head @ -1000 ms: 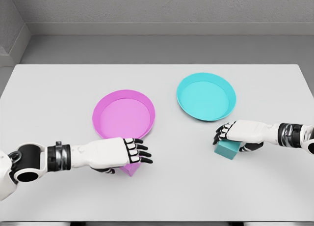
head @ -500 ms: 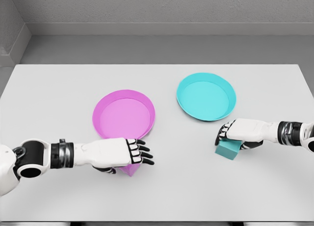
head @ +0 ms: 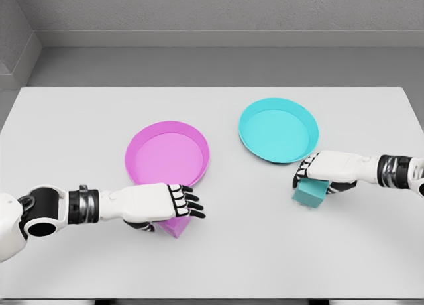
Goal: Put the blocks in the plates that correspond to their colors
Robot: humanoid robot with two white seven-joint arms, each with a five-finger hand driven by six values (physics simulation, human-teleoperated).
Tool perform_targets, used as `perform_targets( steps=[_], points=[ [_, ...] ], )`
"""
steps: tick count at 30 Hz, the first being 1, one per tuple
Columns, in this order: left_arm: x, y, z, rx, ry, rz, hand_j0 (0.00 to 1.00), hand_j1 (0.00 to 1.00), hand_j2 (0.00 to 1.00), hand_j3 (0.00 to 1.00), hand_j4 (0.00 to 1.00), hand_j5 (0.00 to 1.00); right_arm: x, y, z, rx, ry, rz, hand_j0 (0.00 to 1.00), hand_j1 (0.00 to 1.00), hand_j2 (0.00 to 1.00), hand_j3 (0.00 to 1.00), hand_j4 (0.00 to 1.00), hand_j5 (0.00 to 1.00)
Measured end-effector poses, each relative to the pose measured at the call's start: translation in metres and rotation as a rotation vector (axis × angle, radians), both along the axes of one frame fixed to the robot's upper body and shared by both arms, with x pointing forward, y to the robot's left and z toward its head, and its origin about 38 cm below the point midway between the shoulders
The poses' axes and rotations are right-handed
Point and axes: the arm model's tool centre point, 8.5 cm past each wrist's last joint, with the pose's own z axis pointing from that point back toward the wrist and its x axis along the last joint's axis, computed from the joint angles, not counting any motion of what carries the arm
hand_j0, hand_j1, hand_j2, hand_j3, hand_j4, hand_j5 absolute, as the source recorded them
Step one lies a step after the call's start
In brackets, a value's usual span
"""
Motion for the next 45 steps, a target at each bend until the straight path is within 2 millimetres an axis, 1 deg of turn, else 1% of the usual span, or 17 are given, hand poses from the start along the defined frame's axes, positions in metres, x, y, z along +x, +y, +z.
perform_targets(
  steps=[5,6,10,16,21,25,30,34,35,38,40,45],
  points=[
    [0.003,0.001,0.000,0.004,-0.001,0.006,1.00,1.00,1.00,1.00,1.00,1.00,0.005,-0.001,0.007,0.006,-0.018,-0.006,0.63,0.63,0.63,0.63,0.63,0.63],
    [0.003,0.002,-0.001,0.004,0.000,0.008,1.00,1.00,1.00,1.00,1.00,1.00,0.005,-0.001,0.008,0.007,-0.021,-0.007,0.61,0.61,0.61,0.61,0.61,0.61],
    [0.005,0.000,-0.004,0.002,0.005,0.014,1.00,1.00,1.00,1.00,1.00,1.00,0.007,-0.003,0.012,0.012,-0.032,-0.014,0.61,0.61,0.61,0.61,0.61,0.61],
    [0.005,-0.003,-0.007,-0.003,0.012,0.015,1.00,1.00,1.00,1.00,1.00,1.00,0.018,-0.004,0.028,0.016,-0.072,-0.021,0.61,0.61,0.61,0.61,0.61,0.61],
    [0.005,-0.004,-0.009,-0.004,0.018,0.016,1.00,1.00,1.00,1.00,1.00,1.00,0.023,-0.006,0.034,0.014,-0.087,-0.027,0.60,0.60,0.60,0.60,0.60,0.60],
    [0.003,-0.004,-0.011,-0.002,0.023,0.015,1.00,1.00,1.00,1.00,1.00,1.00,0.030,-0.011,0.041,0.009,-0.103,-0.044,0.60,0.60,0.60,0.60,0.60,0.60],
    [0.003,-0.004,-0.014,0.003,0.031,0.016,1.00,1.00,1.00,1.00,1.00,1.00,0.039,-0.017,0.043,0.006,-0.107,-0.075,0.60,0.60,0.60,0.60,0.60,0.60],
    [0.004,-0.003,-0.017,0.007,0.034,0.022,1.00,1.00,1.00,1.00,1.00,1.00,0.043,-0.022,0.039,0.005,-0.099,-0.096,0.60,0.60,0.60,0.60,0.60,0.60],
    [0.005,-0.003,-0.017,0.007,0.036,0.024,1.00,1.00,1.00,1.00,1.00,1.00,0.045,-0.023,0.041,0.004,-0.103,-0.100,0.60,0.60,0.60,0.60,0.60,0.60],
    [0.006,-0.002,-0.019,0.011,0.039,0.030,1.00,1.00,1.00,1.00,1.00,1.00,0.050,-0.022,0.036,0.012,-0.094,-0.116,0.60,0.60,0.60,0.60,0.60,0.60],
    [0.006,-0.003,-0.022,0.010,0.044,0.032,1.00,1.00,1.00,1.00,1.00,1.00,0.052,-0.021,0.036,0.015,-0.093,-0.122,0.57,0.57,0.57,0.57,0.57,0.57],
    [0.007,-0.005,-0.024,0.009,0.049,0.034,1.00,1.00,1.00,1.00,1.00,1.00,0.058,-0.024,0.036,0.016,-0.094,-0.139,0.57,0.57,0.57,0.57,0.57,0.57]
  ],
)
